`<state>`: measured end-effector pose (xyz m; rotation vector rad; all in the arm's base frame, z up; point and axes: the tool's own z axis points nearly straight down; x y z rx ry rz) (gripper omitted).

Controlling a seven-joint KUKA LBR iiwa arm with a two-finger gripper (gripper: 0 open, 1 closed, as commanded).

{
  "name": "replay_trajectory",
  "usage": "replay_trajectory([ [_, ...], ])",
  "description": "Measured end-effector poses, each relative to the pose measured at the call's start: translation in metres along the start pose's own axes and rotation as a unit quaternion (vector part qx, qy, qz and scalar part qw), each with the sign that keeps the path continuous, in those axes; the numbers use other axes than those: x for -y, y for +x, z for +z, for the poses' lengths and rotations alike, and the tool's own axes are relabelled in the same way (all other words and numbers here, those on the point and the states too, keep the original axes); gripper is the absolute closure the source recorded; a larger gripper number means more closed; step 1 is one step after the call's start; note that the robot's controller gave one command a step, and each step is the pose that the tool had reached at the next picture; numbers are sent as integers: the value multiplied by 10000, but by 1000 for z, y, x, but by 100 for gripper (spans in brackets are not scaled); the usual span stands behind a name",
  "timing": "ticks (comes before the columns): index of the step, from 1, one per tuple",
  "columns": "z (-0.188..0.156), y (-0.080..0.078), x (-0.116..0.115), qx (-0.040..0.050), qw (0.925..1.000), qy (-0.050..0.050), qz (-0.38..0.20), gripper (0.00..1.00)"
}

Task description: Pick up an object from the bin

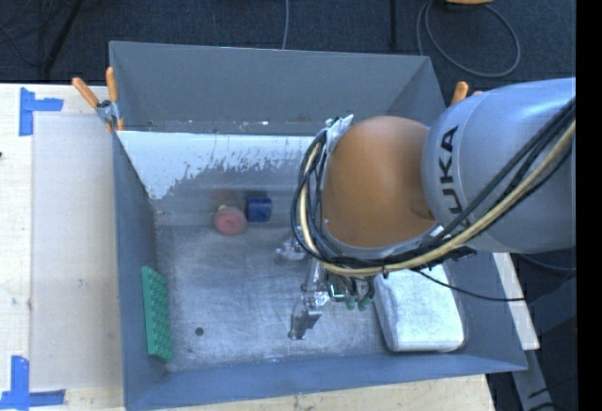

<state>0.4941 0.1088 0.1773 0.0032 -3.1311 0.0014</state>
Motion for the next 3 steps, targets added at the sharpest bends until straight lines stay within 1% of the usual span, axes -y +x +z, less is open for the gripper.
replay_trajectory([
  [1, 105, -91, 32, 60, 9959, -15, -903, 0],
  [2, 102, -127, 102, 97, 9915, -12, -1296, 0],
  [3, 103, -97, 200, 118, 9275, 17, -3735, 0],
])
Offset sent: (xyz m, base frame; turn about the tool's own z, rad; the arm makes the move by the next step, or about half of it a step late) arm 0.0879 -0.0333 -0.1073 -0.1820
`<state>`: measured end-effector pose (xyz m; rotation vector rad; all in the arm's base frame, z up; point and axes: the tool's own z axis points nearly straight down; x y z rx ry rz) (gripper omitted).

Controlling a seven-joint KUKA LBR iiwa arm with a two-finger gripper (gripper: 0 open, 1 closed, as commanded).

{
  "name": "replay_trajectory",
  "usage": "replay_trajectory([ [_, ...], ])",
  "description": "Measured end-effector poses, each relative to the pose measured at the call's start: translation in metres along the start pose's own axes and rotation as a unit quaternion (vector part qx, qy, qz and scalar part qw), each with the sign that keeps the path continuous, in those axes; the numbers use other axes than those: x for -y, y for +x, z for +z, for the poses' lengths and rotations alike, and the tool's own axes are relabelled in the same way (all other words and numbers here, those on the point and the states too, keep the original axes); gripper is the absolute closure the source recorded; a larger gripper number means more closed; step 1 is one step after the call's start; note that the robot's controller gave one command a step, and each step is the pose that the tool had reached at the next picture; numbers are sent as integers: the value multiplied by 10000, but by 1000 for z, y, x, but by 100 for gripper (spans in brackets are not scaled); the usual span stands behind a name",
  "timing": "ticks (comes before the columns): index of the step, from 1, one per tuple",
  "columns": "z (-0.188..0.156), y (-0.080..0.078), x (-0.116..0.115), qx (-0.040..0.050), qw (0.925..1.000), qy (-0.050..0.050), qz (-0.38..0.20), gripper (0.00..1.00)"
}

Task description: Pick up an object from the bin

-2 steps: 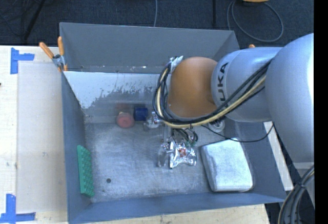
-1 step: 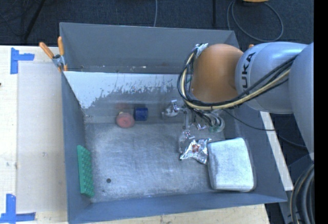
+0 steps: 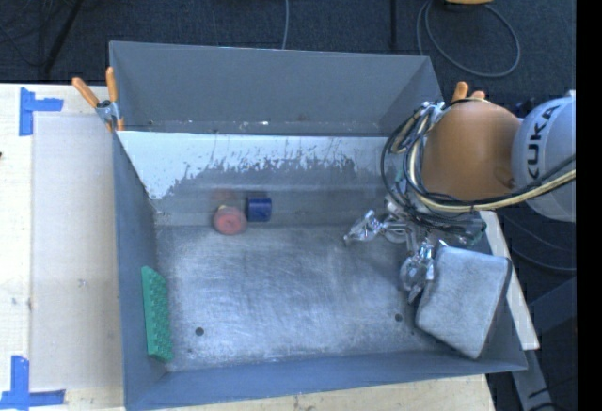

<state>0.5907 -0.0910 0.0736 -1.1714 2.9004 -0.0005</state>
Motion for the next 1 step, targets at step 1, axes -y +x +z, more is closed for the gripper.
replay_trajectory([
  [1, -2, 17, 18, 8, 9913, -38, -1312, 0],
])
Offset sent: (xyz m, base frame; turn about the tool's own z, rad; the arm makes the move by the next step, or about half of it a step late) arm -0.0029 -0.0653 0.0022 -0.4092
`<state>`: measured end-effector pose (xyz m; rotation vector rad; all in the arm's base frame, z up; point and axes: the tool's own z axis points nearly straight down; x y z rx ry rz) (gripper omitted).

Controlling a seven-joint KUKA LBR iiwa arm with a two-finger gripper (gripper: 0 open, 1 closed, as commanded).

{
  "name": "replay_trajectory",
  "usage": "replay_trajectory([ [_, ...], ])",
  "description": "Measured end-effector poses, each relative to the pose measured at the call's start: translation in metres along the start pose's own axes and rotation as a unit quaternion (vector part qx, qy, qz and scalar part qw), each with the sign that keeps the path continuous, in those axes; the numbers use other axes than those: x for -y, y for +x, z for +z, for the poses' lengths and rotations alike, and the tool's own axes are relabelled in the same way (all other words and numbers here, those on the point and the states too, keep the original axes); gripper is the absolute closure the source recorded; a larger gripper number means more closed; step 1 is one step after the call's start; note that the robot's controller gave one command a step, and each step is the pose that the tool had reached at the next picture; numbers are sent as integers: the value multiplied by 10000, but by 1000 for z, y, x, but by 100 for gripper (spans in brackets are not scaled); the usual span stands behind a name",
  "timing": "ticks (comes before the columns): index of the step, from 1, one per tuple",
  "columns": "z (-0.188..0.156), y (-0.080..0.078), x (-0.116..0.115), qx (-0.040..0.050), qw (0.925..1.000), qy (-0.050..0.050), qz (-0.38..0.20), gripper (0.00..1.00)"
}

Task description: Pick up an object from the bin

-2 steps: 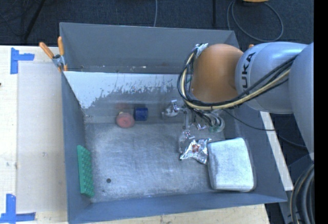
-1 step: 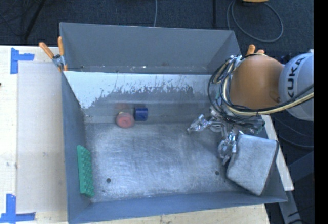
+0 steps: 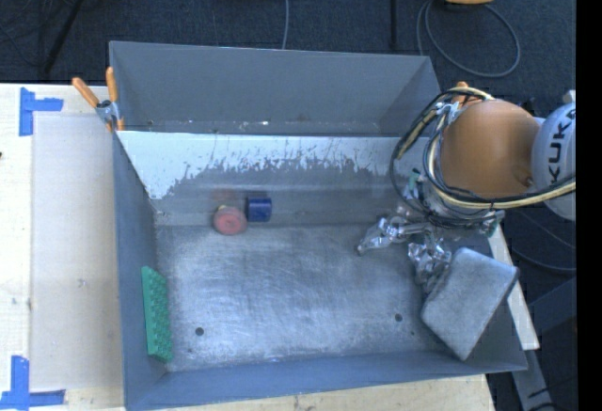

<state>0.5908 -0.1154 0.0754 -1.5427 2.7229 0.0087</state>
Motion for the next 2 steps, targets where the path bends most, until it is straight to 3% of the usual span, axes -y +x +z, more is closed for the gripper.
replay_trajectory([
  [2, -2, 1, 1, 54, 9923, -13, -1237, 0],
])
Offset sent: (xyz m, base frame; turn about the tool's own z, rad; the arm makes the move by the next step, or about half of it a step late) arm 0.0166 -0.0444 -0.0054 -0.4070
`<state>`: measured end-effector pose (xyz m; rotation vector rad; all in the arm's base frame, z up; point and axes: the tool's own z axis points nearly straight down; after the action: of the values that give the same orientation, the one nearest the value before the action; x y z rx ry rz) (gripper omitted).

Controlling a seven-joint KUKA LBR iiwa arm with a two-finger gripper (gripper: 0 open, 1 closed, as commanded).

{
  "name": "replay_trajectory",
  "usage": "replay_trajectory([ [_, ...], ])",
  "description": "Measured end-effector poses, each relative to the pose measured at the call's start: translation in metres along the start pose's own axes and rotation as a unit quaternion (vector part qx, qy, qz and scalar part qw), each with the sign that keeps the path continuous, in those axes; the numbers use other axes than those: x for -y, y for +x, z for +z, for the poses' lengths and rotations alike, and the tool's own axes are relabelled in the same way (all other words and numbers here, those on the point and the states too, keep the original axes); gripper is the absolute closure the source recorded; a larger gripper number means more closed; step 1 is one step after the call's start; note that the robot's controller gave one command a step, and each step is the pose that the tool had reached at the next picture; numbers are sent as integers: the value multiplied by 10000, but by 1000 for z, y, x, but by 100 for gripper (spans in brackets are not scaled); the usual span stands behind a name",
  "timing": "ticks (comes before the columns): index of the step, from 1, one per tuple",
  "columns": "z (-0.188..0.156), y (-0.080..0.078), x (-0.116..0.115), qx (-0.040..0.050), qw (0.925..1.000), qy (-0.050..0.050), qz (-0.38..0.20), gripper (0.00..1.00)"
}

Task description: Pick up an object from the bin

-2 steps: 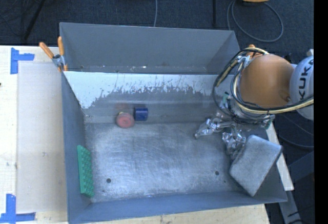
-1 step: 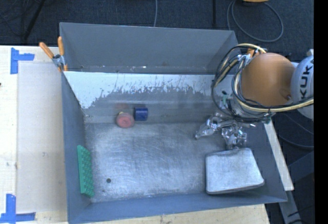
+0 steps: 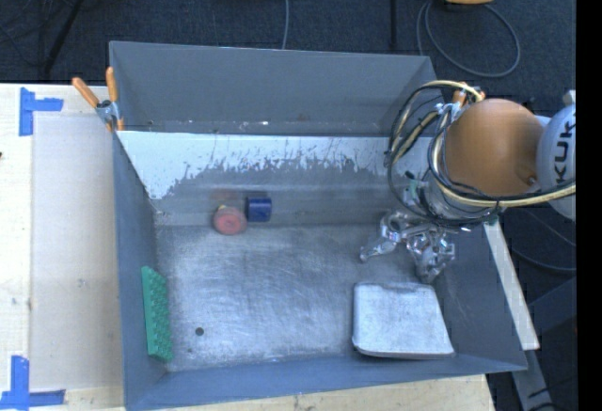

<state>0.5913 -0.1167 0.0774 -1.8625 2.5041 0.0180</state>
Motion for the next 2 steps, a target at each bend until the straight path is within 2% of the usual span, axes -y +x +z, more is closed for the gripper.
replay_trajectory([
  [1, -166, 28, 26, -99, 9875, 39, 1572, 0],
  [2, -4, 14, -31, -22, 9995, -26, 326, 0],
])
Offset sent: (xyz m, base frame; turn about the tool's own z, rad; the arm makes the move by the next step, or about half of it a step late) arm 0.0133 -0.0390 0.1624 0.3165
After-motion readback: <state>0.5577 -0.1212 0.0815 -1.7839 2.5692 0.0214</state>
